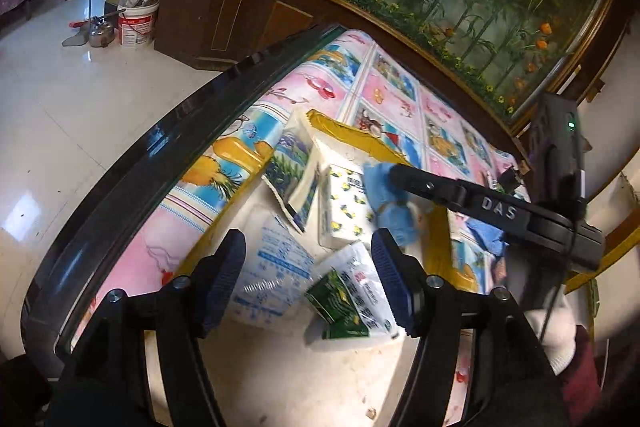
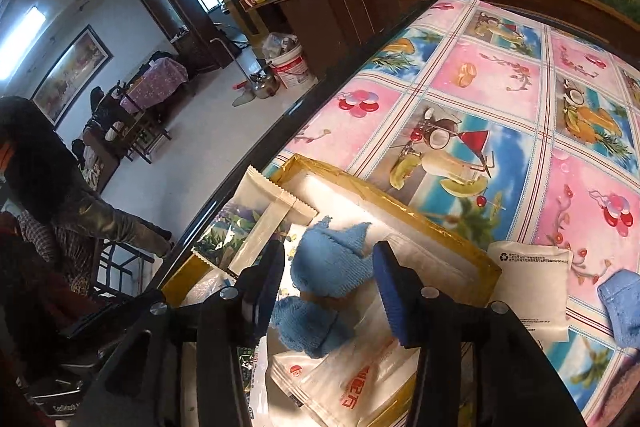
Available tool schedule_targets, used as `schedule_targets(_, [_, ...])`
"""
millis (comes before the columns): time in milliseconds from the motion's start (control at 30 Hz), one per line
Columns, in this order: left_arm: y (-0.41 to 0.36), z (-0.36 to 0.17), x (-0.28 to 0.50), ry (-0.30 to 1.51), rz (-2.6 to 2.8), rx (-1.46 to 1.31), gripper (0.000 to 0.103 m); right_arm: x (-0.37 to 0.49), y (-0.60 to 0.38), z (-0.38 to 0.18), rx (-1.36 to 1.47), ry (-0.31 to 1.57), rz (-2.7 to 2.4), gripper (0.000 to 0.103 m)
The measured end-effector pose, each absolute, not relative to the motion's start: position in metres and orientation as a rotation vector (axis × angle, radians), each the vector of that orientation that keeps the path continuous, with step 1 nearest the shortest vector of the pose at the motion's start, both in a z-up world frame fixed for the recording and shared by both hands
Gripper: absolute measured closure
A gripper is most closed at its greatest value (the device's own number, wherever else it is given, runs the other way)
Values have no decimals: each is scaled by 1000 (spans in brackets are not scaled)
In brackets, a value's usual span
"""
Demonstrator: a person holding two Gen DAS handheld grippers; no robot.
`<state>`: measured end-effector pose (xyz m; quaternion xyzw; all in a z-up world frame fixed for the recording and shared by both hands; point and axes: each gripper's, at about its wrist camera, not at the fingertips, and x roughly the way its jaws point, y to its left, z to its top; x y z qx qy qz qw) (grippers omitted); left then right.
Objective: Organize soft objects
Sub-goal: 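Carry the packet into the box with the left gripper while the right drops a blue cloth there, then grasp the pink plush ball with the left gripper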
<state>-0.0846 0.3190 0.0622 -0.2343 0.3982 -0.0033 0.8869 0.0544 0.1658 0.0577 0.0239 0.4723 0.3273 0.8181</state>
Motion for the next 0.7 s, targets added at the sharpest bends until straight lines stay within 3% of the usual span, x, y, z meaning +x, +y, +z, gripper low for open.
schedule_targets(233, [298, 71, -111, 789, -26, -492, 34, 14, 118, 83, 22, 880, 669, 36])
schedule_targets(500, [249, 77, -126, 815, -85, -434, 34, -44, 42, 91, -4, 763, 584, 32])
schedule_targets(600, [232, 82, -130, 824, -104, -414, 34, -64, 7, 105, -15, 687, 524, 22])
schedule_targets(667, [217, 87, -132, 828, -116, -384, 34, -78, -18, 116, -34, 607, 443, 12])
schedule_targets(700, [211, 89, -133, 828, -121, -371, 34, -84, -30, 121, -35, 567, 403, 2])
